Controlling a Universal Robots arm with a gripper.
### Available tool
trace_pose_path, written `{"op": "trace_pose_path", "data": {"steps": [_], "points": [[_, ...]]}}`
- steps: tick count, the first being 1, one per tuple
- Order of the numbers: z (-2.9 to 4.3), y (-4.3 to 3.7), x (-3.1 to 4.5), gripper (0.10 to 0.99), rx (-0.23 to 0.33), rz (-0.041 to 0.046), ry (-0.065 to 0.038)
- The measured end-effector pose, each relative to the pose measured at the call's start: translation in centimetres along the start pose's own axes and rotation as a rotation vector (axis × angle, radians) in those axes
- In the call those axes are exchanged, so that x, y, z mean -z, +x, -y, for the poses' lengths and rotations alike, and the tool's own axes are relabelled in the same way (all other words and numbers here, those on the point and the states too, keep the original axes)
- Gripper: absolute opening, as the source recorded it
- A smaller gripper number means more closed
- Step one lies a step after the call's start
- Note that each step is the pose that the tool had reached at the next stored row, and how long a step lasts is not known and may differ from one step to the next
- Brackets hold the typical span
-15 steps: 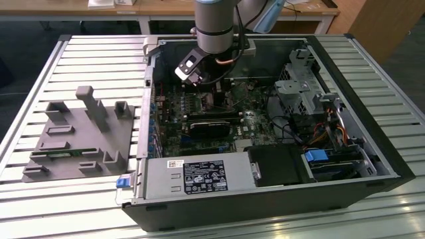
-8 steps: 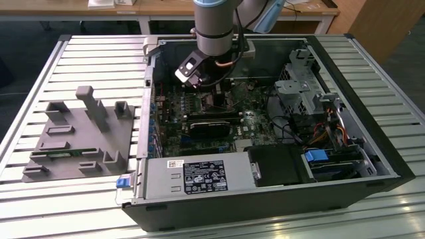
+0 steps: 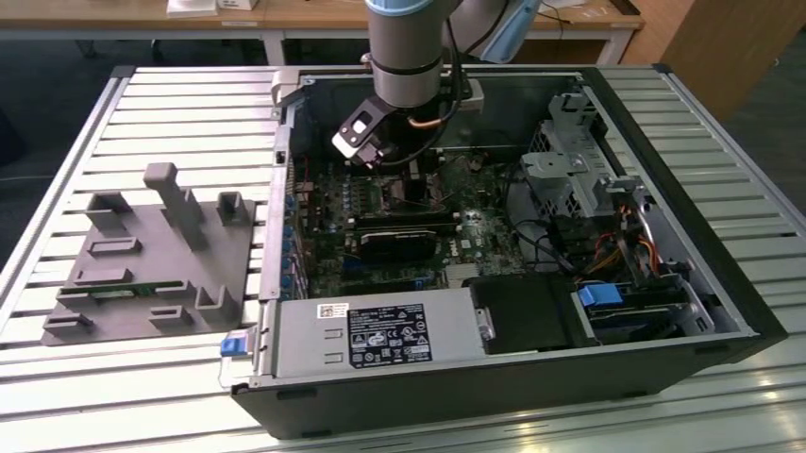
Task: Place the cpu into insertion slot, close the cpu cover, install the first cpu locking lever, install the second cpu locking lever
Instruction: 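Place the cpu into insertion slot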
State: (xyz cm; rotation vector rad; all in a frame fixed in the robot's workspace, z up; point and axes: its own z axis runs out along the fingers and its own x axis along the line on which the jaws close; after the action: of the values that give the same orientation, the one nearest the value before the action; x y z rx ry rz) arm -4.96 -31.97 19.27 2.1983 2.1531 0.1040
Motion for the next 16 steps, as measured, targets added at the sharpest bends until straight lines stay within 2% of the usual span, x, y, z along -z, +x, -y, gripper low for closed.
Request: {"op": "trace_pose_path", "data": {"steps": [11,12,16], "points": [[-0.02,0.0,0.0,0.549,0.0,0.0,0.0],[-0.02,0.0,0.0,0.612,0.0,0.0001,0.0],[-0.03,0.0,0.01,0.612,0.0,0.0001,0.0]]}}
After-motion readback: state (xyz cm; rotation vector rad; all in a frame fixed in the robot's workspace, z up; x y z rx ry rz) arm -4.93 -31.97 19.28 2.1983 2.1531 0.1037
